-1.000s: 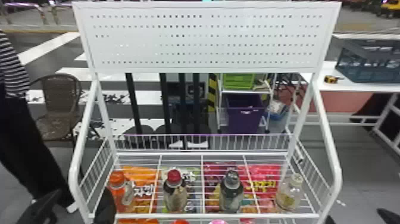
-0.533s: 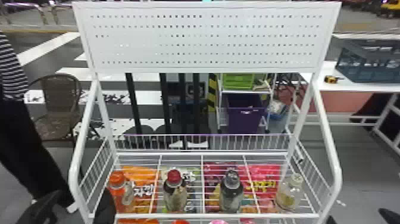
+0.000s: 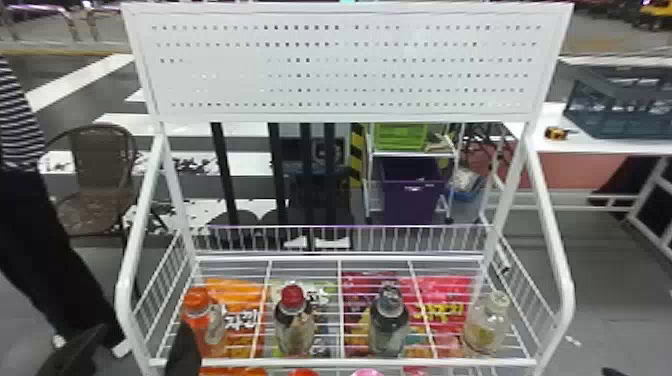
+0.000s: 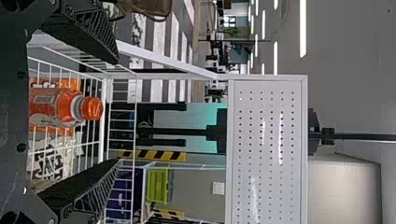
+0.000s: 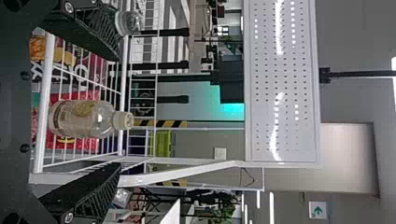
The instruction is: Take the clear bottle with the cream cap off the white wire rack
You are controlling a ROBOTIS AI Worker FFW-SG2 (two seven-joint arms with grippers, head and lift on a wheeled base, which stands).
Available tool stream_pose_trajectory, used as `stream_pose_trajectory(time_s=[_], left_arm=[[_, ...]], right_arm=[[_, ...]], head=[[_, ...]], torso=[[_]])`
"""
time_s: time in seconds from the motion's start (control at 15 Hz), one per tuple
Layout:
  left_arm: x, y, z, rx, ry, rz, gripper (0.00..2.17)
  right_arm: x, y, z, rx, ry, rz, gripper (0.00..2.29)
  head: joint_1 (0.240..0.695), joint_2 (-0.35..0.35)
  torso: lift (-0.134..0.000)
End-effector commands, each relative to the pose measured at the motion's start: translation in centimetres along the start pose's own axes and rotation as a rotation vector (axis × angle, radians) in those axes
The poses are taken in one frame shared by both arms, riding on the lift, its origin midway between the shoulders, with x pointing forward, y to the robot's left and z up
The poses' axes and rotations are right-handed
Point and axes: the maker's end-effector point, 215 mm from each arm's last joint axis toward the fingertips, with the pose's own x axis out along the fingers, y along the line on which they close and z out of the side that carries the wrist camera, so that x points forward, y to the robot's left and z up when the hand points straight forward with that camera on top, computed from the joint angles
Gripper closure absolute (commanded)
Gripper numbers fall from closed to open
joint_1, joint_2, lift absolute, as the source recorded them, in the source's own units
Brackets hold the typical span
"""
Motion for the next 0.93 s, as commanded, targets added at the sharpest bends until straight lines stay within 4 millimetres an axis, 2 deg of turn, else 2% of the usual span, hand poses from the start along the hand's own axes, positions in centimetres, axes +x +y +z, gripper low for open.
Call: stream_pose_trajectory(time_s=[0.0, 0.2, 0.33, 0.6, 0.87], left_arm=[[-0.2, -0.8, -1.0, 0.010, 0.028, -0.008, 0.14], [-0.1, -1.9, -0.7, 0.010, 0.029, -0.024, 0.14], [-0.1, -2.9, -1.1, 0.013, 0.054, -0.040, 0.14], [0.4, -3.1, -1.3, 0.028, 0.077, -0.041, 0.14], [0.9, -3.0, -2.1, 0.045, 0.103, -0.037, 0.14]], right_arm=[[2.0, -0.1, -4.5, 0.009, 0.032, 0.002, 0.09], [4.2, -0.1, -7.7, -0.004, 0.009, 0.010, 0.10], [5.8, -0.5, -9.0, -0.006, -0.014, 0.003, 0.11], [9.3, -1.2, -10.4, -0.012, -0.037, -0.012, 0.11], [12.7, -1.4, -10.6, -0.011, -0.041, -0.017, 0.11]], head=[[0.499, 0.000], [0.499, 0.000], [0.499, 0.000], [0.499, 0.000], [0.499, 0.000]], torso=[[0.000], [0.000], [0.000], [0.000], [0.000]])
